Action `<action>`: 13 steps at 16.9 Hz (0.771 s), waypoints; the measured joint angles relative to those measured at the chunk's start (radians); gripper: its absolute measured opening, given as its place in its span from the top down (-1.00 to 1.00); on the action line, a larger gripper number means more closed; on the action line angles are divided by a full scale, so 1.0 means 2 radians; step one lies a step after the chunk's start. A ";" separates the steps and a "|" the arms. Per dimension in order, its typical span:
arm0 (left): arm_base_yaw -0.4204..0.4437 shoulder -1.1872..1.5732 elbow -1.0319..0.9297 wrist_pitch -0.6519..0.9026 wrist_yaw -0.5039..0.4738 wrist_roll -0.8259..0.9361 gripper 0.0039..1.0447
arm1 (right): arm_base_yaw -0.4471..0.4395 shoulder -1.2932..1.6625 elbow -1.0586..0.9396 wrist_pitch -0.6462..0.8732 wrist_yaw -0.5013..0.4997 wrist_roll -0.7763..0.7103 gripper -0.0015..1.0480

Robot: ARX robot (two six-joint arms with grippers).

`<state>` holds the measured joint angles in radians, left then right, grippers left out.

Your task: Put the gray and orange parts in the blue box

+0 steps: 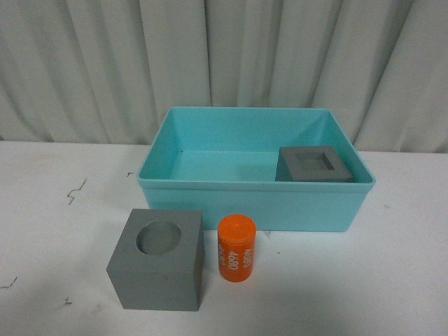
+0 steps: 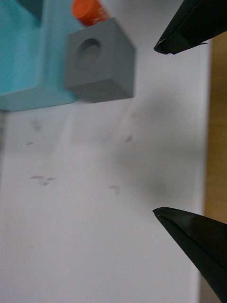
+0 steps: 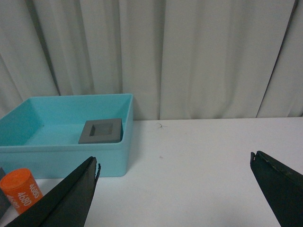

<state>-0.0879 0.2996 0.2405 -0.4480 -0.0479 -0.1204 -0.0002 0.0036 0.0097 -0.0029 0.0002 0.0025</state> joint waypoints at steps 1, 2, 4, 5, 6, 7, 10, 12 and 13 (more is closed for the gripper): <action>-0.017 0.029 0.037 -0.041 0.000 -0.024 -0.88 | 0.000 0.000 0.000 0.000 0.000 0.000 -0.87; -0.035 0.034 0.072 -0.063 -0.002 -0.046 -0.88 | 0.000 0.000 0.000 0.000 0.001 0.000 -0.87; -0.051 0.079 0.123 0.010 -0.009 -0.055 -0.88 | 0.000 0.000 0.000 0.000 0.000 0.000 -0.87; -0.050 0.143 0.142 0.066 -0.008 -0.049 -0.88 | 0.000 0.000 0.000 0.000 0.000 0.000 -0.87; -0.048 0.216 0.160 0.114 -0.002 -0.037 -0.88 | 0.000 0.000 0.000 0.000 0.000 0.000 -0.87; -0.046 0.289 0.186 0.152 0.009 -0.026 -0.88 | 0.000 0.000 0.000 0.000 0.000 0.000 -0.87; -0.047 0.413 0.255 0.192 0.015 -0.014 -0.88 | 0.000 0.000 0.000 0.000 0.000 0.000 -0.87; -0.049 0.484 0.278 0.209 0.012 -0.004 -0.88 | 0.000 0.000 0.000 0.000 0.000 0.000 -0.87; -0.049 0.512 0.282 0.204 0.009 -0.003 -0.88 | 0.000 0.000 0.000 0.000 0.000 0.000 -0.87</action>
<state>-0.1864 1.3231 0.8040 -0.0391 -0.0303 -0.1257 -0.0002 0.0036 0.0097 -0.0032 0.0006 0.0025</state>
